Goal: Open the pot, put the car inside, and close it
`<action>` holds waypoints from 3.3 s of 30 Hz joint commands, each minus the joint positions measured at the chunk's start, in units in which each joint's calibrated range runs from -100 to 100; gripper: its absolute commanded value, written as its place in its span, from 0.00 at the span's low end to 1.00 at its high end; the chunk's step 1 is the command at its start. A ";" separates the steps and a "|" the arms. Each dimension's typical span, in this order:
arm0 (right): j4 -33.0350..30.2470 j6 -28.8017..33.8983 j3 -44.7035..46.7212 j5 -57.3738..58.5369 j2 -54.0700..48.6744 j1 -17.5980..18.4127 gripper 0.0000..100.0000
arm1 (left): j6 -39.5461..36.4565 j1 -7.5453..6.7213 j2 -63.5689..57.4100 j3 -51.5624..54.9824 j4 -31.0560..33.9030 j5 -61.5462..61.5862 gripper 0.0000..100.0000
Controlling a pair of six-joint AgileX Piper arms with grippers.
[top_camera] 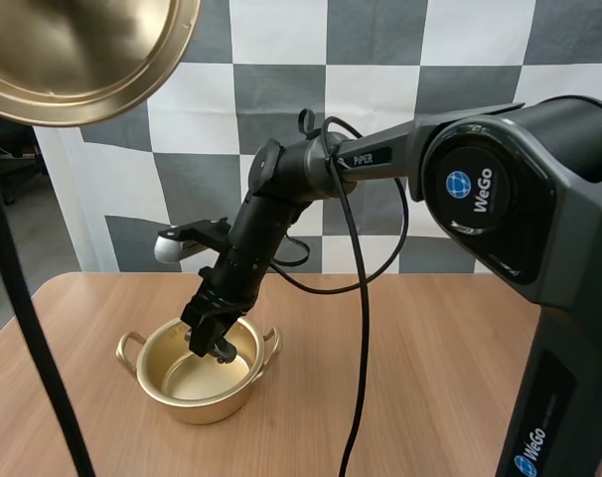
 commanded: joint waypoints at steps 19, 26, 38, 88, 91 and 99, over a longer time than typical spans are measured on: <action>1.98 -1.60 -0.05 0.02 7.57 0.18 0.00 | 0.08 0.03 -0.05 -0.01 0.01 0.06 0.00; 1.84 -3.85 -0.05 -3.63 9.21 1.58 0.00 | 0.08 0.03 -0.05 -0.01 0.01 0.06 0.00; -0.56 -4.12 -3.75 -8.86 14.95 2.33 0.00 | 0.08 0.03 -0.63 -0.01 0.01 0.06 0.00; -3.38 1.73 -4.02 -21.61 15.13 2.33 0.49 | 0.17 0.03 -1.27 -0.01 -0.31 0.06 0.00; -3.38 2.44 -4.02 -21.79 15.13 2.33 0.49 | 0.25 0.03 -1.27 -0.01 -0.31 0.06 0.00; -5.75 8.62 -4.02 -23.34 15.13 2.33 0.60 | 0.25 0.03 -1.27 -0.01 -0.31 0.06 0.00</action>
